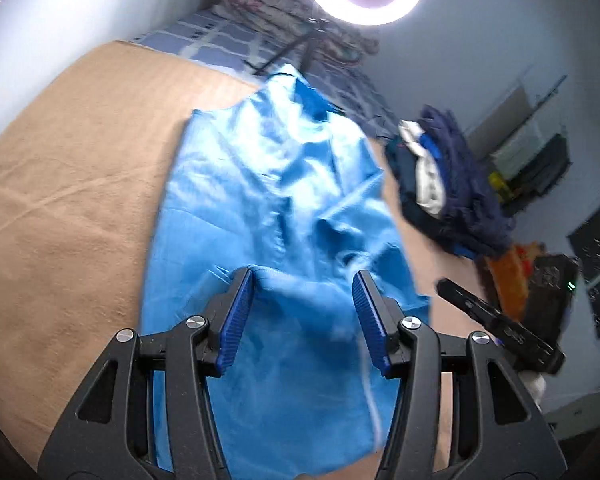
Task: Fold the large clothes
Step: 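Open both tools and press the folded jacket flat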
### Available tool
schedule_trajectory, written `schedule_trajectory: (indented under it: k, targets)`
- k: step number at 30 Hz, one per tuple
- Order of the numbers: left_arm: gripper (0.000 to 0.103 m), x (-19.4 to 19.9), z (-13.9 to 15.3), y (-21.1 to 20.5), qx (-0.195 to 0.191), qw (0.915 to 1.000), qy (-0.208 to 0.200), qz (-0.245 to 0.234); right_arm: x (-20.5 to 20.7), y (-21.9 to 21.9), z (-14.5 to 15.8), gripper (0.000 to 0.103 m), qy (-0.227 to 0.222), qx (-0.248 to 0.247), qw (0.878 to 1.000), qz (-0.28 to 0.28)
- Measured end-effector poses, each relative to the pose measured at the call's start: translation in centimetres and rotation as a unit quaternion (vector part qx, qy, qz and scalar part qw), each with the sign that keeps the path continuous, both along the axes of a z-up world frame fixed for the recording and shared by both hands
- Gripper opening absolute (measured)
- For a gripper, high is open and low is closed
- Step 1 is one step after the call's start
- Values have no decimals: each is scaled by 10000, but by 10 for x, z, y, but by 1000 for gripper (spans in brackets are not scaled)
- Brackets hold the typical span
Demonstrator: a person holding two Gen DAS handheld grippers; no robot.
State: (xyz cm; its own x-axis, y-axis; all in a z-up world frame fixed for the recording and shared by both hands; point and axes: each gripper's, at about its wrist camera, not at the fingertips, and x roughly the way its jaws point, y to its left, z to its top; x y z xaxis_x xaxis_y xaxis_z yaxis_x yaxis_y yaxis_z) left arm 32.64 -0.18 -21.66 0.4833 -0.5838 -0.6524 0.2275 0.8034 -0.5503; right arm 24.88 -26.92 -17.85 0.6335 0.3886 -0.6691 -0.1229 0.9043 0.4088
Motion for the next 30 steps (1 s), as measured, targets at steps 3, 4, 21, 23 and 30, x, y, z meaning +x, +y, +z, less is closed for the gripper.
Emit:
schedule_trajectory:
  k: [3, 4, 21, 23, 30]
  targets:
    - [53, -13, 2, -14, 358, 9982, -159, -445, -4, 1, 3, 31, -8, -133, 9998, 161]
    - [53, -18, 1, -18, 482, 9969, -178, -592, -7, 1, 3, 31, 25, -212, 9996, 195]
    - [48, -10, -52, -4, 1232, 9918, 314, 86, -31, -32, -41, 28, 821, -605, 9944, -282]
    - [48, -14, -41, 9, 1052, 9938, 230, 266, -37, -33, -28, 28, 562, -586, 9963, -291]
    - [48, -16, -24, 47, 495, 9975, 202, 468, -44, -16, -18, 33, 105, -811, 9963, -263]
